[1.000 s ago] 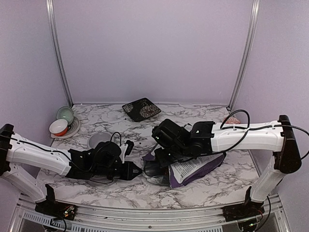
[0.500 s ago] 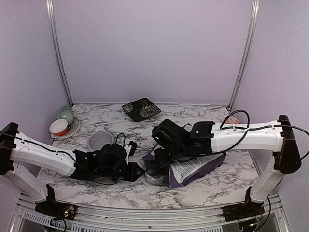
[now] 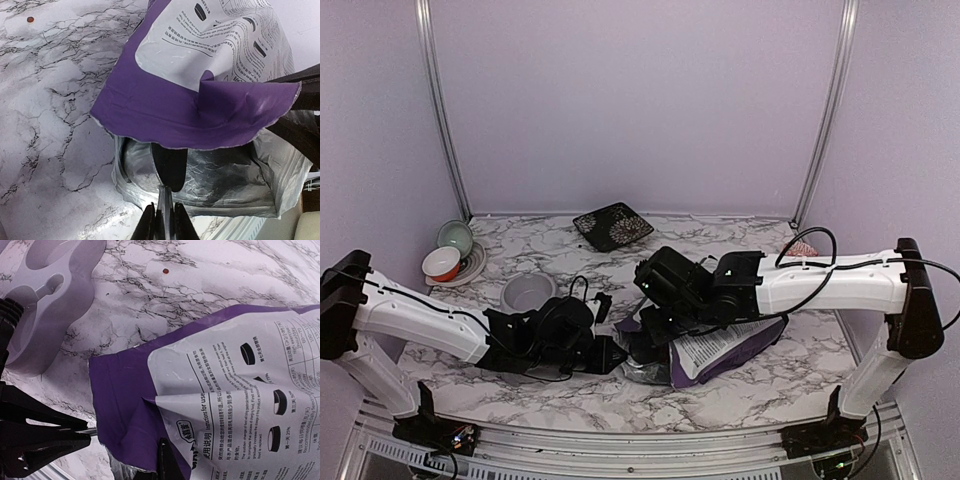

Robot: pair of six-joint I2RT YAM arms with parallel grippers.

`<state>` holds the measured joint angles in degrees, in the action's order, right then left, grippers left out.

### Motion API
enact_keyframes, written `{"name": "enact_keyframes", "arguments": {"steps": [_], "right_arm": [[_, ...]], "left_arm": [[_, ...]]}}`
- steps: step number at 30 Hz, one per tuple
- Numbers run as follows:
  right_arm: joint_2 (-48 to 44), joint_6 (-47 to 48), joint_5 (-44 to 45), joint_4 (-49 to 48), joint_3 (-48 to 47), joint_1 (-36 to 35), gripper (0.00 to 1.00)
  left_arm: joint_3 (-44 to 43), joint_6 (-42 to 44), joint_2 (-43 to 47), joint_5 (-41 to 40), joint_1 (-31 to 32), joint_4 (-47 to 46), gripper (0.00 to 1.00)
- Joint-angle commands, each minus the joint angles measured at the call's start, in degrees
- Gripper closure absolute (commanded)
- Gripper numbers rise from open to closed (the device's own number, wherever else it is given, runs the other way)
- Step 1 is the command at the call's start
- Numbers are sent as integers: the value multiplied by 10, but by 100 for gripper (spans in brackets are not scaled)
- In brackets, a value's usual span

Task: Serve the pet food
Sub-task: Insert the spatula into the pet food bag.

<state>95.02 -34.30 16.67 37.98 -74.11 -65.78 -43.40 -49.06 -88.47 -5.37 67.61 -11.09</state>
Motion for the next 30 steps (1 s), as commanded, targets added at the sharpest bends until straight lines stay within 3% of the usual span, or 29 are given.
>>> {"name": "enact_keyframes", "arguments": {"steps": [1,15,26,30], "right_arm": [[-1,-10,38,2,-22,3,100],[6,-12,35,-6,-21,3,100],[-13,-29,64,-13,-3,3,100],[-20,-33,73,-14,7,6,100]], "left_arm": [[-7,-7,-6,-1,3,3,100],[27,-27,-13,-1,2,-24,100],[74,-64,-44,38,2,-176,100],[83,-53,-41,38,-2,-193,100]]}}
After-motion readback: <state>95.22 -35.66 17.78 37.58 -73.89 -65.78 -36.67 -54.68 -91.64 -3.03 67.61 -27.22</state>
